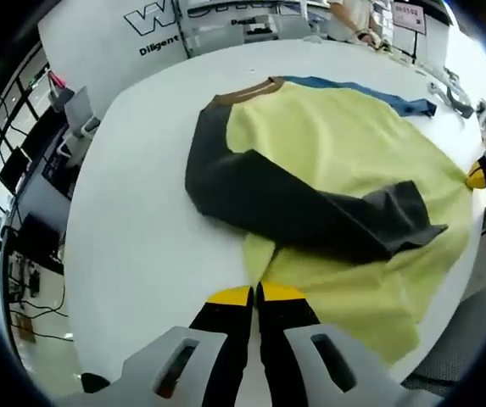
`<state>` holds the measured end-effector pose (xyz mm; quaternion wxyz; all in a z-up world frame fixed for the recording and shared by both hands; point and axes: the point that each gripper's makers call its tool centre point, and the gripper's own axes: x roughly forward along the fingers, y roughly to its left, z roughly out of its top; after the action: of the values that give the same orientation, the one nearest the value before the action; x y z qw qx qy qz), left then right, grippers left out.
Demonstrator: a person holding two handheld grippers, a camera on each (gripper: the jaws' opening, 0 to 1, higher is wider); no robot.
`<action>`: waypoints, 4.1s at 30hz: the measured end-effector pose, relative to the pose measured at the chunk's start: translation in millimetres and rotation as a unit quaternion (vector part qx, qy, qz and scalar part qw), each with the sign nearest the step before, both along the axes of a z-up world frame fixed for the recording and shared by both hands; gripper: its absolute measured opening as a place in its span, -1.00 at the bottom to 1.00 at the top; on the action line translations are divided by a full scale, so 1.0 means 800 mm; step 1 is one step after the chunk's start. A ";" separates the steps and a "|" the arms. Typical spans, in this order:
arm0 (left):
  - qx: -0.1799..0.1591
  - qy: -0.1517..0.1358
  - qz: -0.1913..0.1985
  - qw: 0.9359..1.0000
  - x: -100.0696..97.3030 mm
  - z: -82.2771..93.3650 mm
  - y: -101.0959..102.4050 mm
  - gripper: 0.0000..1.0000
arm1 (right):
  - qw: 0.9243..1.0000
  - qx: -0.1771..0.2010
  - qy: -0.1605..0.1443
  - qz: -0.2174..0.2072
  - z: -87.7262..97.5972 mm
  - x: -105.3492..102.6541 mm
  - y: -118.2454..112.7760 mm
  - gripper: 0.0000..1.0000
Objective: Fold the garment on the visible template until the final outline fits inside the template.
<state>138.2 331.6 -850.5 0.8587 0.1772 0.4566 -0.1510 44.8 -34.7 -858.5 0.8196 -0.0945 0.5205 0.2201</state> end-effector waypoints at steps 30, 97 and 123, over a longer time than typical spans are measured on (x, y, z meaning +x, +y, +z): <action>-0.086 0.044 -0.004 0.995 -0.107 0.015 -0.036 -0.57 | 0.999 0.028 -0.016 -0.041 0.008 0.006 0.010 -0.74; -0.019 0.109 -0.013 0.994 -0.151 -0.004 -0.005 -0.96 | 0.998 0.004 0.070 0.007 -0.004 -0.045 0.012 -1.00; -0.027 0.125 -0.056 0.990 -0.162 -0.007 -0.031 -0.95 | 0.995 -0.018 0.092 -0.014 -0.005 -0.057 -0.016 -1.00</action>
<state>8.7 306.6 -855.9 0.7895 0.1588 0.5456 -0.2319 -0.9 -47.3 -862.5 0.7693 -0.0810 0.5990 0.2070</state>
